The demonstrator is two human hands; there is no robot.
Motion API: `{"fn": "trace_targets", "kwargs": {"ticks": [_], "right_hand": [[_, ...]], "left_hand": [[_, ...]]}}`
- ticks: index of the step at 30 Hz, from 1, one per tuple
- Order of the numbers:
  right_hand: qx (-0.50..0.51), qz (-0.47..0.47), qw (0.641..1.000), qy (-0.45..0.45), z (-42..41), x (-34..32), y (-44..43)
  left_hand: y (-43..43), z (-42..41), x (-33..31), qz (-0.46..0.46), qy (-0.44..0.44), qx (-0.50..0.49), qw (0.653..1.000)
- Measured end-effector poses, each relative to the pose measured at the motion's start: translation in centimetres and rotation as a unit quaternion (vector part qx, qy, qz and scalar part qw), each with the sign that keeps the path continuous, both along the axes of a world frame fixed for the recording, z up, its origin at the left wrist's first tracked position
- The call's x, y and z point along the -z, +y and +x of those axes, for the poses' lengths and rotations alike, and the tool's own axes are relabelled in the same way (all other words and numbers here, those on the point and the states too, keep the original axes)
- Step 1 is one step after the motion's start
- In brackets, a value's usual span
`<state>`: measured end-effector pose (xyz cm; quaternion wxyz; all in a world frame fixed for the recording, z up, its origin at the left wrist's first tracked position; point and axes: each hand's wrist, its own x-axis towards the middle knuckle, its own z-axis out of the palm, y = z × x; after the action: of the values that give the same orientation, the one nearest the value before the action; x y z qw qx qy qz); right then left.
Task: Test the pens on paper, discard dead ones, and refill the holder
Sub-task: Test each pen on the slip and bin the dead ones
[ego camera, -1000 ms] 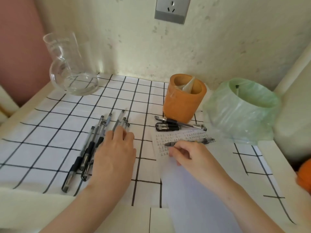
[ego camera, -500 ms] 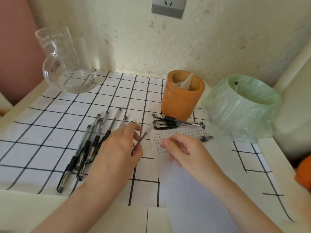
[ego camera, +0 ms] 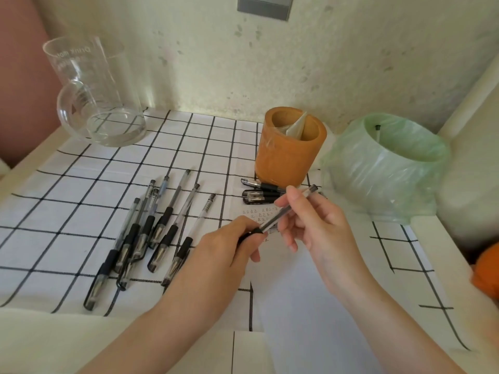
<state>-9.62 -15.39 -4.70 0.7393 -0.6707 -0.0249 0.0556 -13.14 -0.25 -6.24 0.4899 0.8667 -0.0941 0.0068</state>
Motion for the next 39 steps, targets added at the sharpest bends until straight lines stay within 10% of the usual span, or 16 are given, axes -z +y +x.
{"fn": "trace_targets", "kwargs": {"ticks": [25,39], "right_hand": [[-0.044,-0.035,0.998,0.005,-0.2,-0.4,-0.6],[0.042,-0.049,0.997,0.046,1.1,1.4,-2.0]], "left_hand": [[-0.1,-0.2,-0.2,-0.056,0.032,-0.003,0.998],[-0.8,-1.0,1.5,0.304,-0.024,0.111,0.946]]}}
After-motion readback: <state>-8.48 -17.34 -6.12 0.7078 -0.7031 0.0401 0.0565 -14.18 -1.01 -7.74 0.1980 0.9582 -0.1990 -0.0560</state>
